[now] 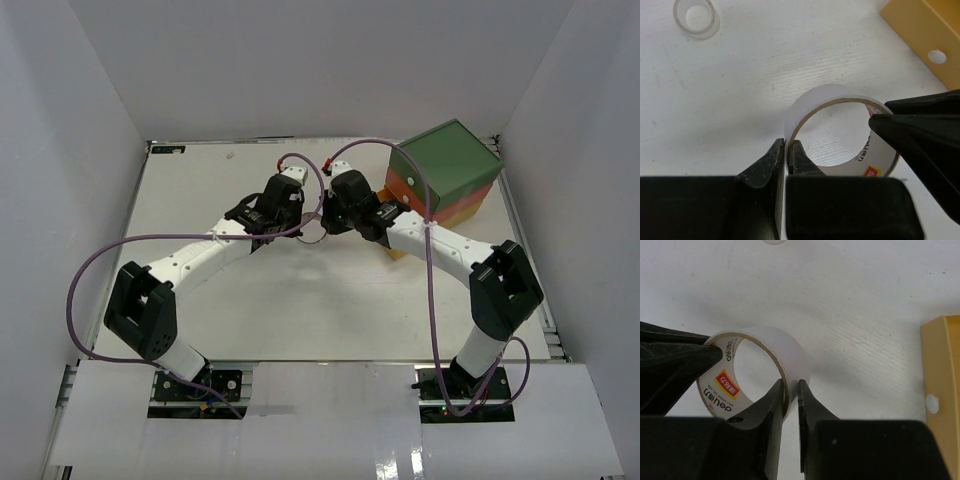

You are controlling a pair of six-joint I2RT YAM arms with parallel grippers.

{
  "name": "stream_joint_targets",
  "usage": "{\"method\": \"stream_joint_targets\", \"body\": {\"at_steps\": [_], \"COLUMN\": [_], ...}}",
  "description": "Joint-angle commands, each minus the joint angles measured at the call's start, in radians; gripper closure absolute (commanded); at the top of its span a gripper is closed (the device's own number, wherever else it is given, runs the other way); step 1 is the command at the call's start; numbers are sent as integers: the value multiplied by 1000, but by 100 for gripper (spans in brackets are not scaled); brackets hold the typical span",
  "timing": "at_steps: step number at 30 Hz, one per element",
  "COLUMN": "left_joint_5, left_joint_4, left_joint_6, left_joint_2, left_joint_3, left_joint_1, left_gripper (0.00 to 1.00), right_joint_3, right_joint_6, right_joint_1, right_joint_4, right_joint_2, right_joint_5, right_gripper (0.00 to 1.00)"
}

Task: Sort the stationery into containers
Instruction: Place the stationery in the drawer.

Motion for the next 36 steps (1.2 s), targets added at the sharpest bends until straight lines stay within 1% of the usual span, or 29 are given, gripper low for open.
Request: {"method": "stream_joint_targets", "body": {"at_steps": [1,2,3,4,6,7,9,10,13,14,16,17,18,21,24,29,32,36], "left_joint_5": [1,3,4,7,11,14,12,12,9,1,-15,-22,-35,-74,-100,-103,-103,-106], "left_joint_4": [18,19,21,19,22,24,30,32,41,54,76,84,94,130,145,145,145,147], "left_joint_6": [-10,-11,-11,-13,-14,-16,-16,-17,-20,-22,-21,-21,-19,-13,-7,-4,-4,-1], "left_joint_2": [-63,-64,-63,-63,-67,-70,-76,-81,-96,-111,-131,-156,-167,-208,-224,-213,-207,-199], "left_joint_3": [-8,-8,-8,-8,-9,-9,-14,-15,-20,-29,-40,-52,-61,-92,-106,-107,-107,-110], "left_joint_1": [-5,-5,-5,-5,-5,-5,-5,-5,-5,-5,-5,-5,-4,-2,3,16,19,19], "left_gripper": [96,92,88,77,68,60,55,50,44,39,34,29,26,19,16,14,13,13], "right_joint_3": [40,38,35,34,31,29,26,26,24,23,18,12,9,-12,-43,-101,-118,-137], "right_joint_6": [-7,-10,-12,-18,-21,-24,-30,-32,-49,-58,-66,-69,-76,-89,-84,-64,-53,-46], "right_joint_1": [6,6,4,4,4,4,4,4,3,0,-6,-11,-20,-51,-98,-189,-239,-275], "right_joint_4": [-1,-1,-1,-2,-5,-7,-13,-16,-30,-34,-42,-48,-50,-63,-80,-82,-82,-80], "right_joint_2": [3,3,3,5,6,8,11,13,16,14,6,0,-10,-38,-72,-133,-144,-148], "right_joint_5": [0,1,4,9,20,24,40,46,85,108,131,156,171,239,303,391,400,418], "right_gripper": [84,90,92,92,92,92,92,92,92,92,92,92,92,92,92,92,92,92]}}
